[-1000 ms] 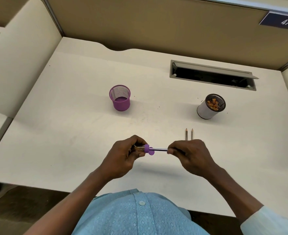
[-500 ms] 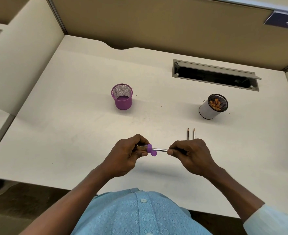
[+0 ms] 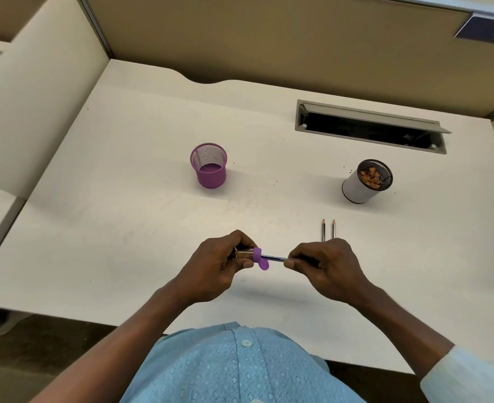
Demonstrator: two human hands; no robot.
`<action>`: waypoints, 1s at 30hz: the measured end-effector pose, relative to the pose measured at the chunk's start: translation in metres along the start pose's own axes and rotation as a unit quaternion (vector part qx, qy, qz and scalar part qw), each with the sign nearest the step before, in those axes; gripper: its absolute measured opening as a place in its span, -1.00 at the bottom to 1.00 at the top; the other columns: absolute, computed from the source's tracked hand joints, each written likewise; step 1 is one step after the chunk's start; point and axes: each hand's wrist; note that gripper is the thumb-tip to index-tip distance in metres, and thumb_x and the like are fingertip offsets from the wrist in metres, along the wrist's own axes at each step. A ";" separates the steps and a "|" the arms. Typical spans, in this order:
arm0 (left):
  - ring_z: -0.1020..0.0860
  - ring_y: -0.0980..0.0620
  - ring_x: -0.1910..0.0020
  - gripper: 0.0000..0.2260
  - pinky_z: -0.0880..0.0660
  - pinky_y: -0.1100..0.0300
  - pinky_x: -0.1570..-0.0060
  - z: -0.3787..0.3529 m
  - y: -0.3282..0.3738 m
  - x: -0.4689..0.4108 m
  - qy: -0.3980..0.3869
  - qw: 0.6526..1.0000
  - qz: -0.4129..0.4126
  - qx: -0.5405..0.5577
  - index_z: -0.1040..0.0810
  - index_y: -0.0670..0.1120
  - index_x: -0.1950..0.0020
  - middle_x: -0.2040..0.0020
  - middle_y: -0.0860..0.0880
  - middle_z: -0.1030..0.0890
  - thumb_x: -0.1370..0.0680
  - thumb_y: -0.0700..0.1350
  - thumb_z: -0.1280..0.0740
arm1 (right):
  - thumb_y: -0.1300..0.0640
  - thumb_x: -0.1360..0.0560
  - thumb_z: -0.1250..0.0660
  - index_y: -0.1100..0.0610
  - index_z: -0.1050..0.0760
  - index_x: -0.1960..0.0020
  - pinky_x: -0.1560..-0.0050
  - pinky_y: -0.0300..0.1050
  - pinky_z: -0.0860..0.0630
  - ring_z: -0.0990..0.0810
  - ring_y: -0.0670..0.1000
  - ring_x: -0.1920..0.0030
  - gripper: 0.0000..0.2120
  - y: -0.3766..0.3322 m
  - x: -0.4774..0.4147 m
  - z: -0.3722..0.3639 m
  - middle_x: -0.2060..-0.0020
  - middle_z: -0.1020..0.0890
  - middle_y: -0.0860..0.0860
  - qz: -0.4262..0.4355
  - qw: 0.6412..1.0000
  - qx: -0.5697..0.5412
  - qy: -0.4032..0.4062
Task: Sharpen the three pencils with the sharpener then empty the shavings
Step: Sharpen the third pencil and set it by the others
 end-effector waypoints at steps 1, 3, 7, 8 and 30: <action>-0.71 0.12 -0.03 -0.80 -0.64 0.10 -0.07 0.000 0.000 0.000 -0.005 1.000 -0.003 -0.004 -0.60 -0.03 -0.20 0.00 0.20 -0.72 -0.63 -0.26 -0.44 | -0.09 -0.57 -0.44 0.00 -0.71 0.18 0.36 -0.26 -0.26 -0.35 -0.11 0.48 -0.77 0.001 -0.003 0.002 0.53 -0.45 -0.14 -0.047 0.995 -0.061 -0.057; -0.71 0.19 -0.05 -0.80 -0.62 0.22 -0.07 -0.001 -0.002 0.000 -0.013 1.000 -0.007 -0.012 -0.60 -0.05 -0.20 0.00 0.26 -0.71 -0.63 -0.29 -0.43 | 0.02 -0.60 -0.45 0.07 -0.73 0.21 0.35 -0.23 -0.31 -0.36 -0.12 0.47 -0.75 0.000 -0.009 0.007 0.53 -0.46 -0.10 -0.153 0.957 -0.188 -0.161; -0.72 0.23 -0.03 -0.76 -0.57 0.37 -0.03 0.000 -0.004 0.001 -0.003 1.000 -0.026 -0.017 -0.61 -0.07 -0.21 -0.01 0.22 -0.73 -0.62 -0.34 -0.42 | 0.09 -0.64 -0.41 0.20 -0.69 0.23 0.39 -0.19 -0.20 -0.27 -0.02 0.43 -0.69 -0.007 -0.011 0.011 0.49 -0.38 0.03 -0.229 0.909 -0.273 -0.216; -0.72 0.21 -0.03 -0.76 -0.59 0.35 -0.03 0.000 -0.004 0.001 0.001 0.999 -0.036 -0.021 -0.61 -0.07 -0.21 -0.02 0.19 -0.74 -0.61 -0.35 -0.43 | 0.09 -0.65 -0.40 0.23 -0.67 0.24 0.40 -0.19 -0.15 -0.23 -0.01 0.42 -0.67 -0.007 -0.012 0.011 0.48 -0.34 0.03 -0.249 0.892 -0.297 -0.234; -0.68 0.16 0.04 -0.79 -0.60 0.25 0.04 0.006 -0.004 0.001 -0.008 0.999 -0.032 -0.042 -0.59 0.00 -0.19 0.01 0.23 -0.71 -0.62 -0.25 -0.45 | 0.01 -0.65 -0.35 0.05 -0.70 0.16 0.39 -0.16 -0.38 -0.45 -0.03 0.49 -0.73 -0.013 -0.007 -0.011 0.48 -0.54 -0.08 -0.099 0.990 -0.064 -0.072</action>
Point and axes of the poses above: each hand's wrist, its own x-axis away from the middle knuckle, its own z-axis out of the back of the hand, y = z × x
